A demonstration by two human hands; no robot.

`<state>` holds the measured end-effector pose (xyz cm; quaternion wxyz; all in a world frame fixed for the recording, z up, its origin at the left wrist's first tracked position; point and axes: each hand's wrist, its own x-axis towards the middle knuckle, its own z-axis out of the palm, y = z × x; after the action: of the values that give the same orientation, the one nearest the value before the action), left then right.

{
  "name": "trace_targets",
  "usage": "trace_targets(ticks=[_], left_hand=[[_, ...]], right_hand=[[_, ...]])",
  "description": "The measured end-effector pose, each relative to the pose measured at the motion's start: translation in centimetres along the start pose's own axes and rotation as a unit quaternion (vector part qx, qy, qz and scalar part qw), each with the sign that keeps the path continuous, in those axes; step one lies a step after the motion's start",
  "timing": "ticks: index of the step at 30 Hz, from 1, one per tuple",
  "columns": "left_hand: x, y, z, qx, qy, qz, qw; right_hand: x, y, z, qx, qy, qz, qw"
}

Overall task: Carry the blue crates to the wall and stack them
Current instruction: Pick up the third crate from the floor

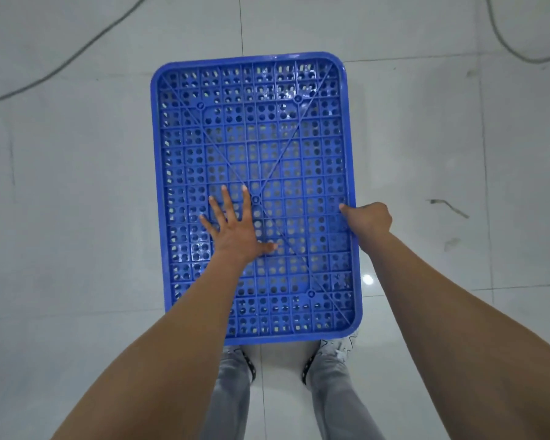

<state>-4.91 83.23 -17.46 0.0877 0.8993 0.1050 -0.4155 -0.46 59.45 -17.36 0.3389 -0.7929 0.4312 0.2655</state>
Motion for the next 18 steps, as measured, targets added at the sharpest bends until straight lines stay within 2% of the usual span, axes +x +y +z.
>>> trace_targets(ticks=[4, 11, 14, 16, 18], left_hand=[[-1.3, 0.2, -1.2, -0.037, -0.022, 0.025, 0.999], [-3.0, 0.6, -4.1, -0.168, -0.047, 0.068, 0.982], [-4.0, 0.6, -4.5, -0.346, -0.016, 0.050, 0.937], [-5.0, 1.2, -4.7, -0.469, -0.023, 0.022, 0.883], [-6.0, 1.7, -5.0, -0.558, -0.056, 0.014, 0.828]], right_hand=[[-3.2, 0.3, -2.8, -0.006, 0.037, -0.037, 0.999], [-10.6, -1.8, -6.7, -0.013, 0.167, -0.182, 0.969], [-14.1, -3.9, -5.4, -0.008, 0.150, -0.227, 0.962], [-15.4, -5.0, -3.2, -0.041, 0.091, -0.267, 0.959], [-15.9, -5.6, -1.3, 0.003, 0.003, -0.287, 0.958]])
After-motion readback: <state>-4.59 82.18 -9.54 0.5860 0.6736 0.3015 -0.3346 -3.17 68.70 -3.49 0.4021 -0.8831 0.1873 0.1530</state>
